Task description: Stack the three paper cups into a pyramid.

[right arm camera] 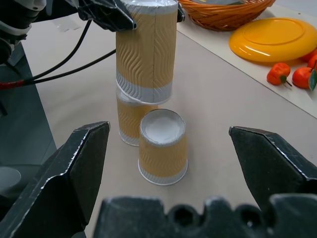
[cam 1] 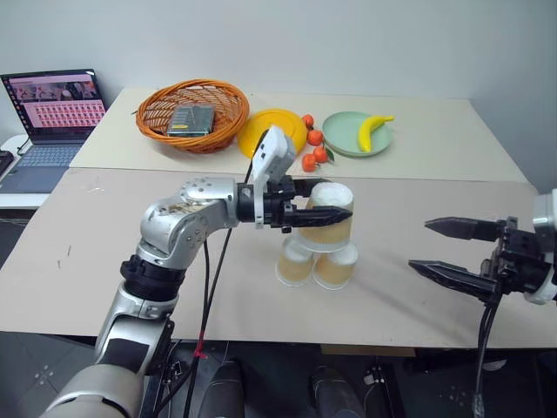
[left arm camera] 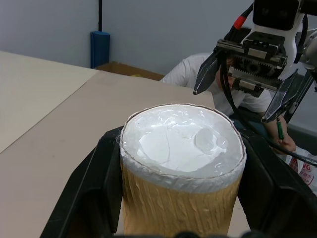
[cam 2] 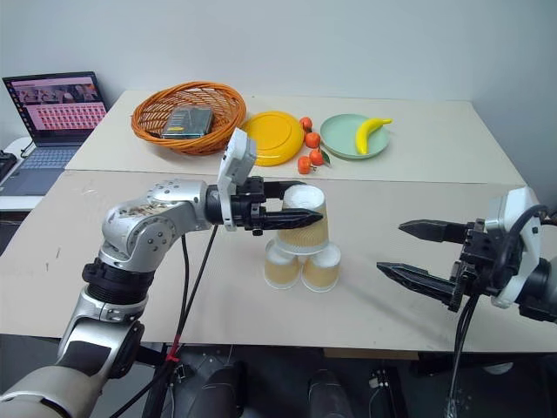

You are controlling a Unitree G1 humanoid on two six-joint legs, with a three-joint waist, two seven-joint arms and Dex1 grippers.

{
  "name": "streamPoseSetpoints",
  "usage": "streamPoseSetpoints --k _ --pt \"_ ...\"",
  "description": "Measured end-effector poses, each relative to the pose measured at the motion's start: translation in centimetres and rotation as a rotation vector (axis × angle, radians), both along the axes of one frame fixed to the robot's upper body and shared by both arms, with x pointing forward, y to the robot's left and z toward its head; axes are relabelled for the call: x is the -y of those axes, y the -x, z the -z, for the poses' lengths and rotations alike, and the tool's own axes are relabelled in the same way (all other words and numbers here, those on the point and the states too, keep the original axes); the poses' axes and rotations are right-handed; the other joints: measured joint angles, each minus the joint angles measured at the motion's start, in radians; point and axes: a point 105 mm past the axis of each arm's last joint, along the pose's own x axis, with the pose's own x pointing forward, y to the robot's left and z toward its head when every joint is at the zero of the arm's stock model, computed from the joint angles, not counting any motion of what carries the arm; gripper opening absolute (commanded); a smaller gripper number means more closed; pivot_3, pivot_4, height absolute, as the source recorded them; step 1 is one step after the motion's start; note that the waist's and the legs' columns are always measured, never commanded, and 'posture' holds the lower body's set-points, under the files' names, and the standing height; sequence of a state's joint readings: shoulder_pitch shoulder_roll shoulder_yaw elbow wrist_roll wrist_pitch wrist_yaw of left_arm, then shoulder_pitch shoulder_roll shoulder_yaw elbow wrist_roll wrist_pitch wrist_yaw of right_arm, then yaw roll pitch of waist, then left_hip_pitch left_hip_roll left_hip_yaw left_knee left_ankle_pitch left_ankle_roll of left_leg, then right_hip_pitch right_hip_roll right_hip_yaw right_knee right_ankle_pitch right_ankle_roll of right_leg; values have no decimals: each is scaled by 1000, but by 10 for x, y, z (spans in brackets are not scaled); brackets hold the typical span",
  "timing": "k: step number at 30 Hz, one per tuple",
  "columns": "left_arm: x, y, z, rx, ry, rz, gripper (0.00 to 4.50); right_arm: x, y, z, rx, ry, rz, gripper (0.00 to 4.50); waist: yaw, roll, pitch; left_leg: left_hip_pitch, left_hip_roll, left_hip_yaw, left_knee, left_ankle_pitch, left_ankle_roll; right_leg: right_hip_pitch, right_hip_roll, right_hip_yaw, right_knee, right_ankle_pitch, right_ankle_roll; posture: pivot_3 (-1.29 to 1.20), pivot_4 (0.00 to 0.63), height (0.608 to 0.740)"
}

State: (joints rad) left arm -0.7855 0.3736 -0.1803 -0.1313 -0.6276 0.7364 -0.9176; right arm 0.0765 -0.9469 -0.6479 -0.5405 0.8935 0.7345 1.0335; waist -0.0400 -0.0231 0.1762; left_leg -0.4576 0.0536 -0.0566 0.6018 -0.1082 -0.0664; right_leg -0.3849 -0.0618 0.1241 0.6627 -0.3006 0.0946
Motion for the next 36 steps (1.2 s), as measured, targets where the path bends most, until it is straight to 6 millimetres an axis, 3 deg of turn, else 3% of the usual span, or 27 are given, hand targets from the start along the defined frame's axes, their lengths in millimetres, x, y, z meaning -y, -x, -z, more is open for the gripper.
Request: streamPoseSetpoints --k 17,19,22,36 --pt "5 6 13 2 -3 28 2553 4 3 0 13 -2 26 4500 1 0 0 0 0 0 1 0 0 0 0 0 0 0 0 0 150 732" --pt "6 8 16 -2 -9 33 3571 4 3 1 12 -2 27 4500 1 0 0 0 0 0 1 0 0 0 0 0 0 0 0 0 150 732" --pt "7 10 16 6 -11 36 4454 5 3 2 17 3 32 4500 1 0 0 0 0 0 1 0 0 1 0 0 0 0 0 0 150 732" --pt "6 9 16 11 -16 34 4481 6 0 -2 44 -3 36 4500 1 0 0 0 0 0 2 0 0 1 0 0 0 0 0 0 150 732"
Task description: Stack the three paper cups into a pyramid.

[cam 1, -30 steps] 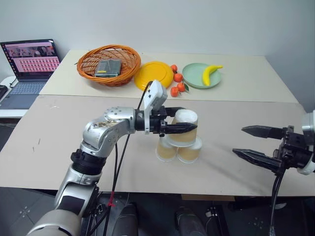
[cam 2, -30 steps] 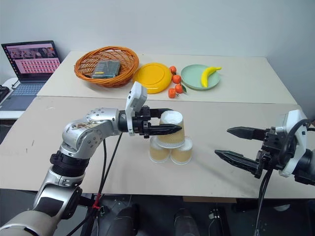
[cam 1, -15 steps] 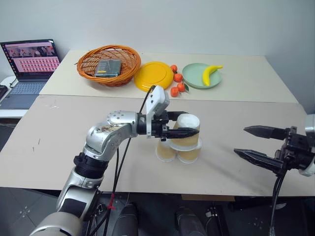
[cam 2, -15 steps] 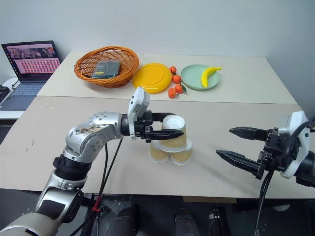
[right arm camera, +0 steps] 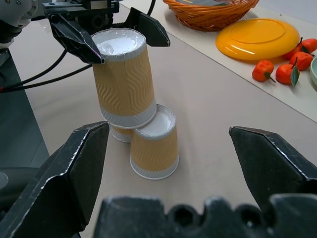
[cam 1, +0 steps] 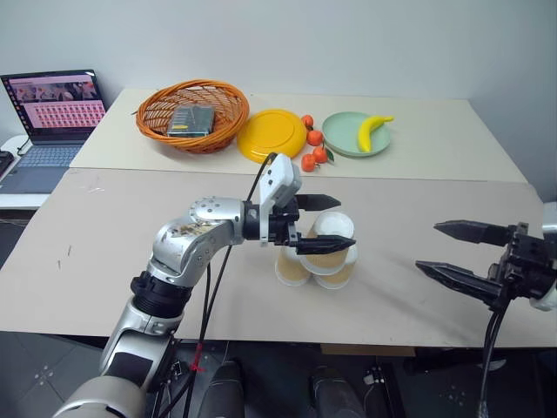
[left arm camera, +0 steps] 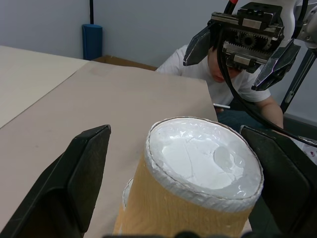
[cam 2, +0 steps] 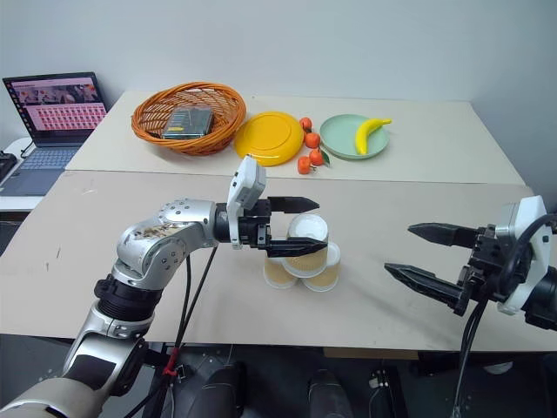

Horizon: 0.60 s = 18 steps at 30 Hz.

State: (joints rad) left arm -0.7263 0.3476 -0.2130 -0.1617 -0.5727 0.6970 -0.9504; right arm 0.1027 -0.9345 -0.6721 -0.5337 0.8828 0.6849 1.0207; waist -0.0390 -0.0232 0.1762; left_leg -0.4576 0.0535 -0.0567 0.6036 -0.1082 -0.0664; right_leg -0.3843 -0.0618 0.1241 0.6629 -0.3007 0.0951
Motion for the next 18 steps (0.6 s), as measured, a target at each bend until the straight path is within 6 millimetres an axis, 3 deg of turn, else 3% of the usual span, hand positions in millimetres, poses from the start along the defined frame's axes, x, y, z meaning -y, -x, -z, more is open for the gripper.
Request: streamPoseSetpoints --k 18 --pt "-2 -4 -2 32 -3 -37 4481 -3 -6 -2 14 1 2 4500 0 0 0 0 0 0 0 0 0 0 0 0 0 0 0 0 150 732"
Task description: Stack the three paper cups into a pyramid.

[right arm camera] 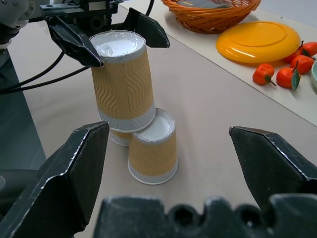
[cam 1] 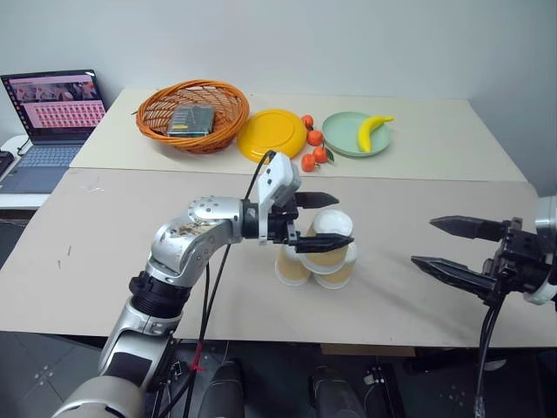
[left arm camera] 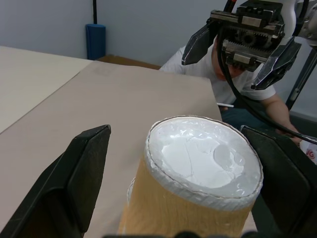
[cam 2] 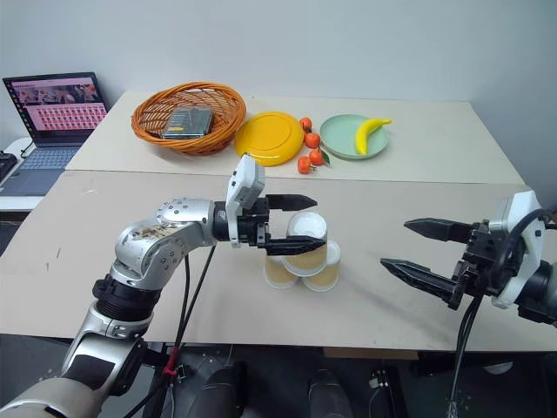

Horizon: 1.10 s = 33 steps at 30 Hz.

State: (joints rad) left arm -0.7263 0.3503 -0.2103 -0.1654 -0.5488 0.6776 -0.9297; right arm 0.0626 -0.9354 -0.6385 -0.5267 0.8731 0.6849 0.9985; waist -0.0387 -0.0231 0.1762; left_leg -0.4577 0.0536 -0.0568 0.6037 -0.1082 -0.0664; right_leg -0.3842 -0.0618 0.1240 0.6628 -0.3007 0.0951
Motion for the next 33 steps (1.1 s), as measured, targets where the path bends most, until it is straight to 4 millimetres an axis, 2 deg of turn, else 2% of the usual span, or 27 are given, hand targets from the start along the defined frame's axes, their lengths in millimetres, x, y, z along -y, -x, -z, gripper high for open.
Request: streamPoseSetpoints --k 33 --pt "1 7 0 -40 -3 42 4481 8 -11 0 1 21 56 4500 0 0 0 0 0 0 0 0 0 0 0 0 0 0 0 0 150 732"
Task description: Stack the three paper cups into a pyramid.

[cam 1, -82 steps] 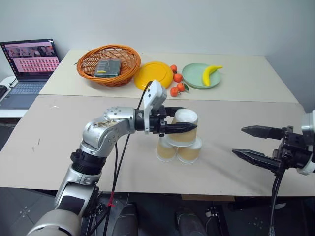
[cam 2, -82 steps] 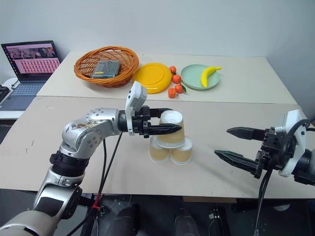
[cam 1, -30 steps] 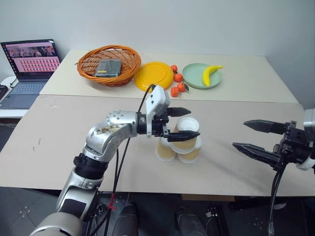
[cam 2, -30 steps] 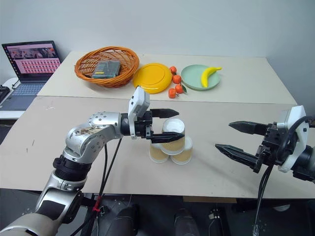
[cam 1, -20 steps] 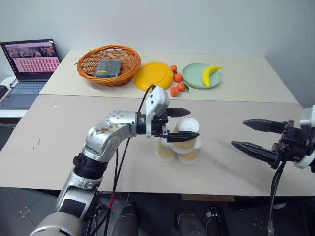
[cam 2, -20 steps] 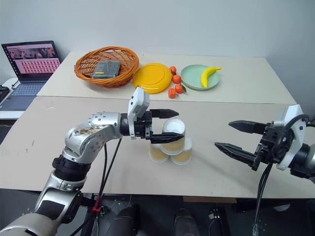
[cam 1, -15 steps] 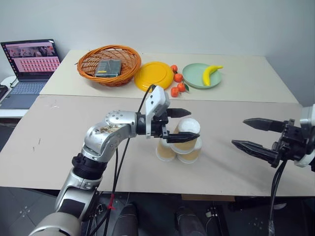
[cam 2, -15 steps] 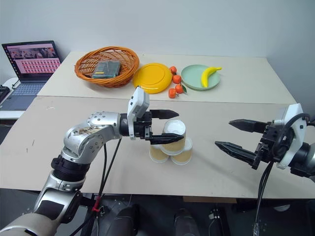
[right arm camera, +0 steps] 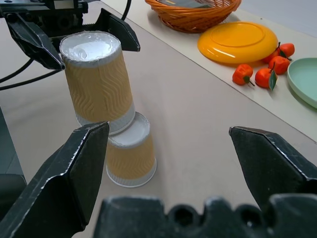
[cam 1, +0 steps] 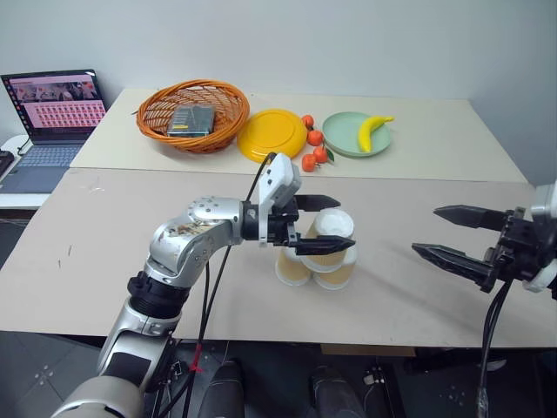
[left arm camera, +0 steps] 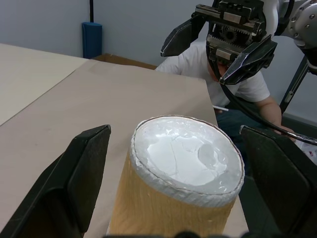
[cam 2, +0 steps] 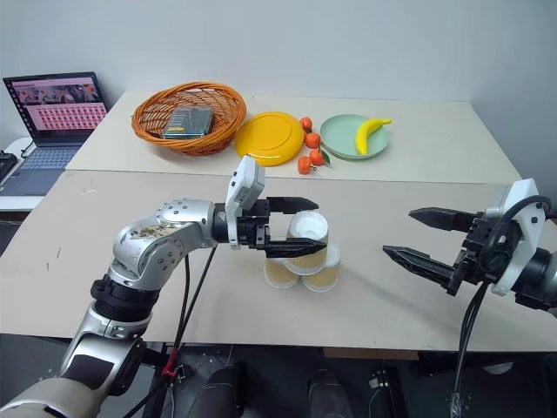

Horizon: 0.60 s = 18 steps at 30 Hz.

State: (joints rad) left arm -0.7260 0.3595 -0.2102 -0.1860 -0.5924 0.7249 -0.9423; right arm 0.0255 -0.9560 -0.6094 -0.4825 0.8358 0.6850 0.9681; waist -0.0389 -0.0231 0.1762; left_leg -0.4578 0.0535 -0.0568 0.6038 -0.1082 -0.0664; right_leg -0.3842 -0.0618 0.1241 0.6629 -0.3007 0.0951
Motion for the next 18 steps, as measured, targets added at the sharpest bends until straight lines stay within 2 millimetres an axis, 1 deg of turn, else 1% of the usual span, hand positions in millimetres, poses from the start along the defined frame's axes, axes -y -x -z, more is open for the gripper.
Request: streamPoseSetpoints --k 5,12,18 --pt "1 1 0 -2 5 6 4481 3 2 4 -14 7 5 4500 0 0 0 0 0 0 0 0 0 0 0 0 0 0 0 0 150 732" --pt "7 4 -4 8 39 35 4481 6 3 0 4 8 18 4500 0 0 0 0 0 0 0 0 0 0 0 0 0 0 0 0 150 732" --pt "7 4 -8 18 52 44 4481 6 3 -1 6 8 20 4500 0 0 0 0 0 0 0 0 0 0 0 0 0 0 0 0 150 732"
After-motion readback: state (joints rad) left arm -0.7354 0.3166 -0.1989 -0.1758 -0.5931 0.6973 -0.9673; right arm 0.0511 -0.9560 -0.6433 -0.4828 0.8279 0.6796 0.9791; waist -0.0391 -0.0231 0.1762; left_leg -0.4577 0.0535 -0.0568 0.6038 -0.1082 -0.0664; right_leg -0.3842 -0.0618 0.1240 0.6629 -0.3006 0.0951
